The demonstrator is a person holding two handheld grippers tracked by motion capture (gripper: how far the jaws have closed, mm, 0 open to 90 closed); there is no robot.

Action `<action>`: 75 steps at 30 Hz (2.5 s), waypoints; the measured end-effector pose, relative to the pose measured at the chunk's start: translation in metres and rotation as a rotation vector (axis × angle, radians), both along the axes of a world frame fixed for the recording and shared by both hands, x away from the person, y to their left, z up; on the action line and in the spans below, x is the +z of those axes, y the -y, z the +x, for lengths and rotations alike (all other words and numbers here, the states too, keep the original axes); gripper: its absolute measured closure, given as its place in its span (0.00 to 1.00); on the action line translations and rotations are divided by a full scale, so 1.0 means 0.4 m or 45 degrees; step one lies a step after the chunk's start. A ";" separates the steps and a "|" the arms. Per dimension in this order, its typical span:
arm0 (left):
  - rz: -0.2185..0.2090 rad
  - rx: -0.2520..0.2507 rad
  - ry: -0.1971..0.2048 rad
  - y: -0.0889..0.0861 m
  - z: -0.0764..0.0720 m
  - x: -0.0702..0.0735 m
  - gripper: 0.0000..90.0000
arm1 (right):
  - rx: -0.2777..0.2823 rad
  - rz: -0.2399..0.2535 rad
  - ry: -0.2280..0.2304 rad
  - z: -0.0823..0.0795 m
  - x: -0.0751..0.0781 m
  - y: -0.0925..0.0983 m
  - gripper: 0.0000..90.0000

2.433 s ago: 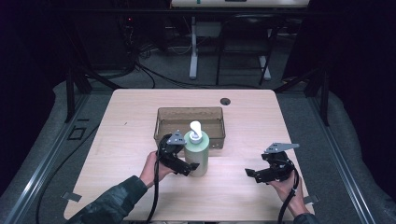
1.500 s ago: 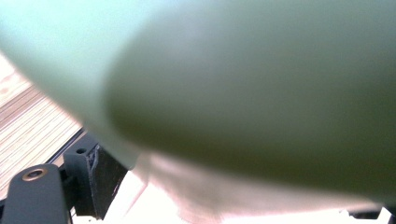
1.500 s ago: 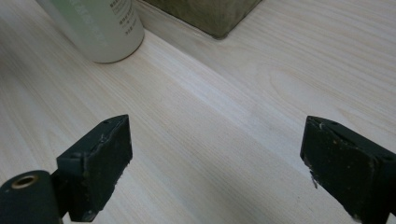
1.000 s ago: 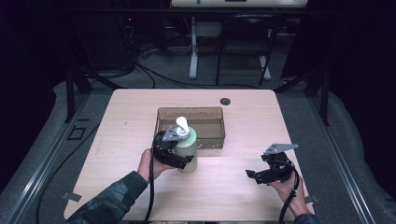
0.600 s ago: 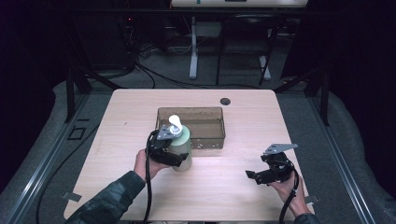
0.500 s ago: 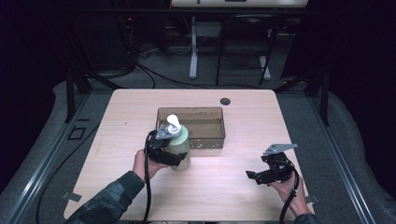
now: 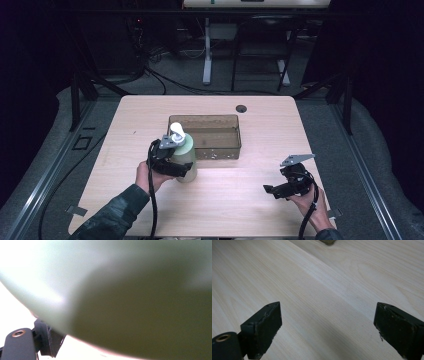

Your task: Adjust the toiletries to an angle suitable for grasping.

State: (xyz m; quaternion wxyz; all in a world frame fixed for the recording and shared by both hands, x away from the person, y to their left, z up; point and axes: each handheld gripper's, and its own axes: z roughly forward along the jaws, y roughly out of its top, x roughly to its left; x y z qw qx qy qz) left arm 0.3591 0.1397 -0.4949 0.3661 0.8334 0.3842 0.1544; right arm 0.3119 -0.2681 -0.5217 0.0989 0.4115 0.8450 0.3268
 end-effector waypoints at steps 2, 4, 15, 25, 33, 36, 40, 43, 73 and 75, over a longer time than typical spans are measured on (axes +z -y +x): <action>0.012 -0.015 -0.009 -0.005 0.001 0.003 0.13 | 0.000 -0.001 0.002 -0.001 0.000 0.000 0.08; 0.013 -0.055 -0.034 -0.014 0.006 0.007 0.13 | -0.001 -0.009 0.000 -0.002 -0.002 0.000 0.08; -0.047 -0.197 -0.079 -0.072 -0.001 0.063 0.00 | 0.033 -0.035 -0.056 -0.003 -0.017 0.001 0.08; 0.060 -0.307 0.001 -0.086 0.004 0.191 0.01 | 0.048 -0.022 -0.074 -0.002 -0.014 0.005 0.08; 0.176 -0.400 0.040 -0.067 0.035 0.276 0.00 | 0.098 -0.015 -0.088 -0.004 -0.017 -0.001 0.08; 0.216 -0.441 0.047 -0.054 0.047 0.304 0.02 | 0.102 -0.012 -0.087 -0.005 -0.016 -0.001 0.08; 0.272 -0.480 0.067 -0.034 0.064 0.331 0.09 | 0.108 -0.004 -0.093 -0.004 -0.014 0.002 0.08; 0.309 -0.503 0.070 -0.017 0.076 0.342 0.11 | 0.108 -0.002 -0.096 -0.005 -0.013 0.003 0.08; 0.416 -0.636 0.047 0.054 0.083 0.368 0.61 | 0.127 -0.014 -0.152 -0.003 -0.016 0.003 0.08; 0.422 -0.633 0.042 0.054 0.084 0.371 0.64 | 0.123 -0.016 -0.157 -0.002 -0.016 0.003 0.08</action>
